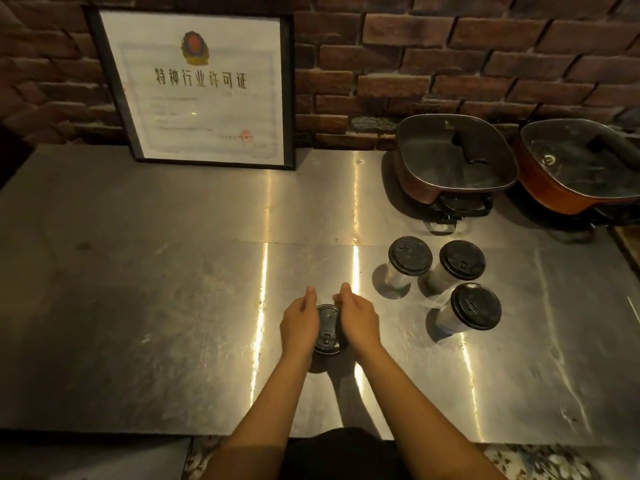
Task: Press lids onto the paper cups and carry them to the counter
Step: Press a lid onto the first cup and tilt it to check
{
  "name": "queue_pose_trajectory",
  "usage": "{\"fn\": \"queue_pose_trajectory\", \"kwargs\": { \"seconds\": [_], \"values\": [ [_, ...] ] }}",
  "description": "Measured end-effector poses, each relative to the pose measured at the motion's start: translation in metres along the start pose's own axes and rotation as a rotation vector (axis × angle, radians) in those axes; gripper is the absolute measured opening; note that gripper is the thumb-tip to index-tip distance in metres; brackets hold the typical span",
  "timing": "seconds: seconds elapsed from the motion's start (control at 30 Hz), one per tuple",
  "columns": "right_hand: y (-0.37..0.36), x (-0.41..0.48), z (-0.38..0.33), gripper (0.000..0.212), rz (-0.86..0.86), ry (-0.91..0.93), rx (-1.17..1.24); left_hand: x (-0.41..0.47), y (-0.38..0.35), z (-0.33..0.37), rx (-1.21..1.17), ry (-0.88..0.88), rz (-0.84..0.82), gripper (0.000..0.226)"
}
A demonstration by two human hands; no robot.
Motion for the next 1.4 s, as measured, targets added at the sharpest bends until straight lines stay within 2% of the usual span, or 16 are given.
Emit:
{"fn": "queue_pose_trajectory", "kwargs": {
  "seconds": [0.1,0.27,0.6,0.7,0.83,0.9,0.93,1.03,1.13,1.23,1.4],
  "values": [
    [-0.018,0.004,0.008,0.054,0.012,-0.024,-0.055,0.002,-0.012,-0.004,0.13,-0.03,0.055,0.053],
    [-0.016,0.005,0.012,0.052,0.095,-0.005,-0.056,0.003,-0.008,-0.007,0.227,-0.039,0.173,0.052],
    [-0.017,0.006,0.018,0.041,0.141,-0.024,-0.001,0.004,-0.008,-0.005,0.234,-0.044,0.183,0.05],
    [-0.015,0.005,0.03,0.036,0.145,-0.105,0.111,0.01,-0.015,0.005,0.324,-0.155,0.044,0.051],
    [-0.015,-0.008,0.062,0.03,0.137,-0.305,0.401,0.014,-0.036,0.036,0.704,-0.472,-0.211,0.047],
    [-0.01,-0.016,0.07,0.026,0.157,-0.341,0.419,0.013,-0.038,0.047,0.819,-0.555,-0.227,0.059],
    [-0.006,-0.018,0.068,0.022,0.17,-0.332,0.424,0.013,-0.034,0.05,0.79,-0.555,-0.195,0.064],
    [0.011,-0.015,0.041,0.014,0.218,-0.154,0.311,0.01,-0.006,0.048,0.465,-0.383,-0.024,0.057],
    [0.004,0.003,0.017,0.032,0.133,0.01,0.011,0.004,0.001,0.024,0.252,-0.147,0.02,0.056],
    [-0.02,0.015,0.016,0.049,-0.005,-0.017,-0.201,0.0,-0.01,0.004,0.233,-0.026,0.024,0.064],
    [-0.019,0.018,0.022,0.047,0.021,-0.004,-0.169,0.002,-0.011,-0.003,0.253,-0.012,0.126,0.059]
  ]
}}
Point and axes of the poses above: each hand's wrist, its own x-axis towards the middle knuckle, its own y-axis out of the back of the hand, z = x × y, the point moved 8 cm from there along x, towards the middle knuckle, and after that the axes turned 4 degrees about -y, right-handed, at the moved point
